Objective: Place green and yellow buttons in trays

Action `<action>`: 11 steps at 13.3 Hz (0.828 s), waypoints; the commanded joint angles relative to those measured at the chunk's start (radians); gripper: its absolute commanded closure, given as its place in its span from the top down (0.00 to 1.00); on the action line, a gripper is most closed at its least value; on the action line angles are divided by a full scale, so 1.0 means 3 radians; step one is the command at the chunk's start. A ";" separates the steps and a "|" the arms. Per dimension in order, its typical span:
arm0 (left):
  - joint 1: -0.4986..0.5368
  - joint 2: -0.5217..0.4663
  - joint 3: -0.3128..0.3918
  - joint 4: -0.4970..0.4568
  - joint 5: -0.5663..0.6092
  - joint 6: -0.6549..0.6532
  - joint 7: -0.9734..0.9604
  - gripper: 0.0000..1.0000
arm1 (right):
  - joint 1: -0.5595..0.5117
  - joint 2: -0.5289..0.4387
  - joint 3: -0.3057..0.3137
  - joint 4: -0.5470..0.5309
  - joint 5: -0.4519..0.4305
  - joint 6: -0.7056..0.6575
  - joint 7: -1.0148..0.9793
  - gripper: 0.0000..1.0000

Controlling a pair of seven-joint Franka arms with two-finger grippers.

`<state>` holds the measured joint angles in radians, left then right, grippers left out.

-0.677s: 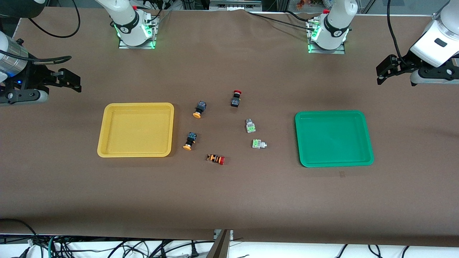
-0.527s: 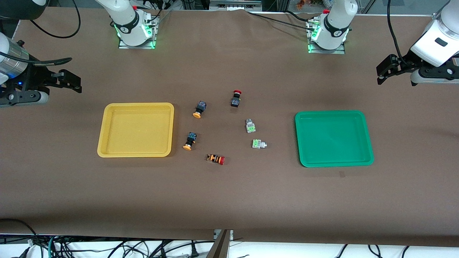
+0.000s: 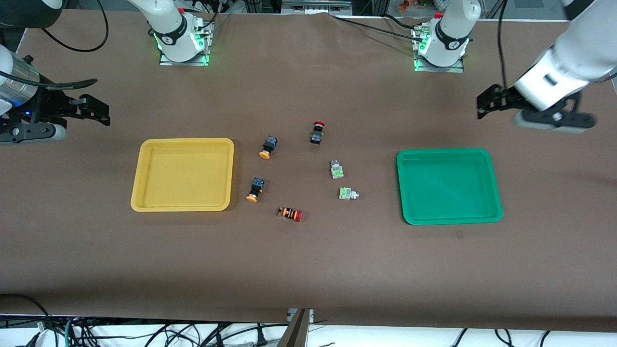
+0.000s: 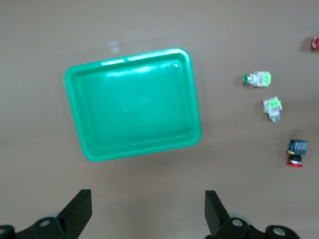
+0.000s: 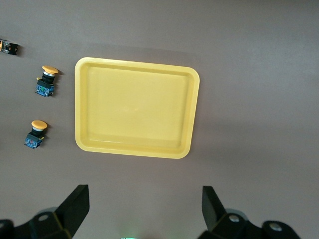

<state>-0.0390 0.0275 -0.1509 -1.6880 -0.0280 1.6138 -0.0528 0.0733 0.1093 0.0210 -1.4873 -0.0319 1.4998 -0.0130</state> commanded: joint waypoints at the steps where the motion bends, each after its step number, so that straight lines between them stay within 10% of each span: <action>1: -0.0079 0.0642 -0.0146 0.0517 -0.0076 -0.0041 -0.0054 1.00 | -0.0004 0.0045 0.0002 0.0110 -0.0042 -0.0055 -0.0003 1.00; 5: -0.0442 0.1390 -0.0157 0.1065 -0.0045 0.0060 -0.0049 1.00 | 0.0047 0.0381 0.0022 0.0095 -0.0032 0.0021 -0.0002 1.00; 11: -0.0754 0.1958 -0.0157 0.0969 -0.0020 0.1118 -0.0435 1.00 | 0.0327 0.1179 0.0032 -0.0058 0.0458 0.0731 0.0732 1.00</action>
<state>-0.2323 0.5706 -0.2057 -1.4146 -0.0344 1.8995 -0.1029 0.1339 0.4112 0.0314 -1.4953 0.0570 1.6675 0.1131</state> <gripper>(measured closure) 0.000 0.000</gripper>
